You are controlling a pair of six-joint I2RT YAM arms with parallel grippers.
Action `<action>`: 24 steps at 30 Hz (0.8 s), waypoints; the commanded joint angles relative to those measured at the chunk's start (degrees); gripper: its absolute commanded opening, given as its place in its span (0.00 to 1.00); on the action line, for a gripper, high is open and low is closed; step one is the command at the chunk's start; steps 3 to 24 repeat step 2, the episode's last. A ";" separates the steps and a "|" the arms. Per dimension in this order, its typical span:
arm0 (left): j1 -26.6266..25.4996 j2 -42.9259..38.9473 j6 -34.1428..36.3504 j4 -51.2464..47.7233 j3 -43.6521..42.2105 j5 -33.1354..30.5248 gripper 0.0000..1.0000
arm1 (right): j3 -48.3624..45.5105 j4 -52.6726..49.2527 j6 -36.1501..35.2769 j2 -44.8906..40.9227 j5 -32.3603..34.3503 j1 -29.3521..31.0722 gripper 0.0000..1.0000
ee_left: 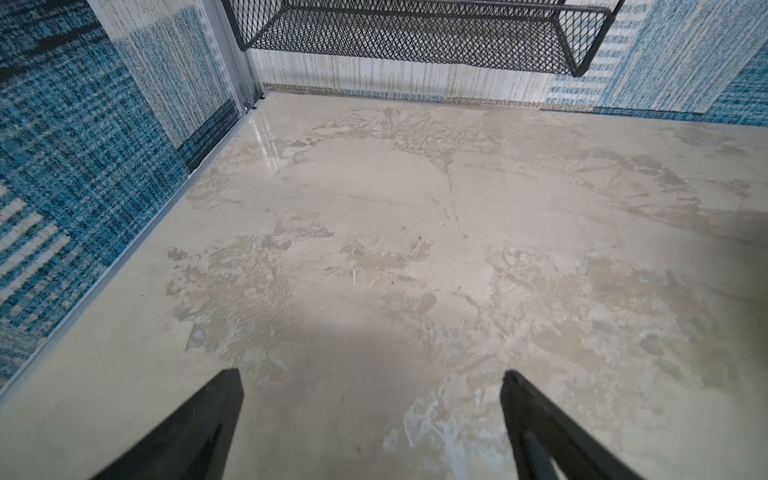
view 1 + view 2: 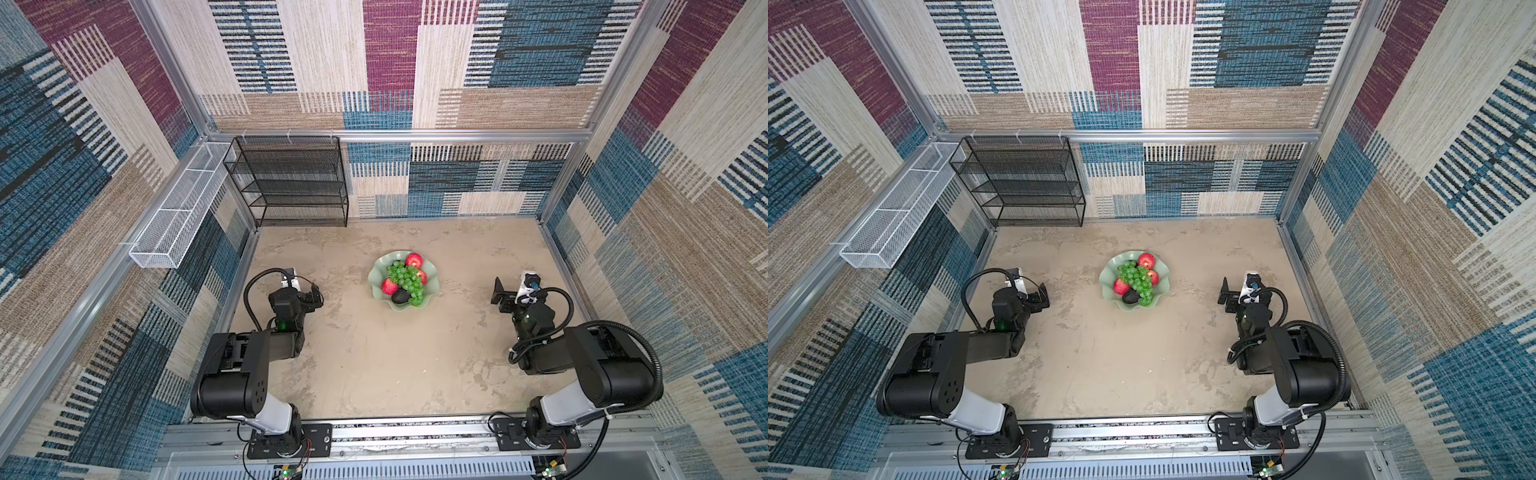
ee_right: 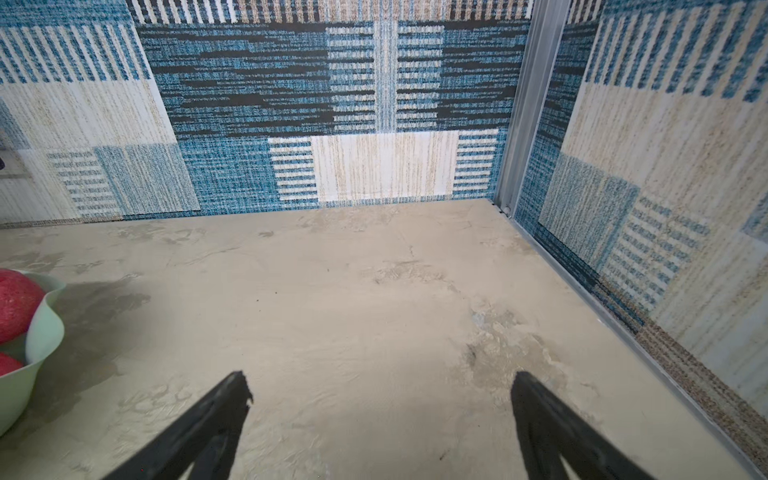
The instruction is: Place and organize the fake fruits in the fruit bowl
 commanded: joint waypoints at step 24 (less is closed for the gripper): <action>0.06 -0.38 1.30 3.36 -1.52 0.35 1.00 | 0.13 2.34 0.64 -0.19 -0.59 0.01 1.00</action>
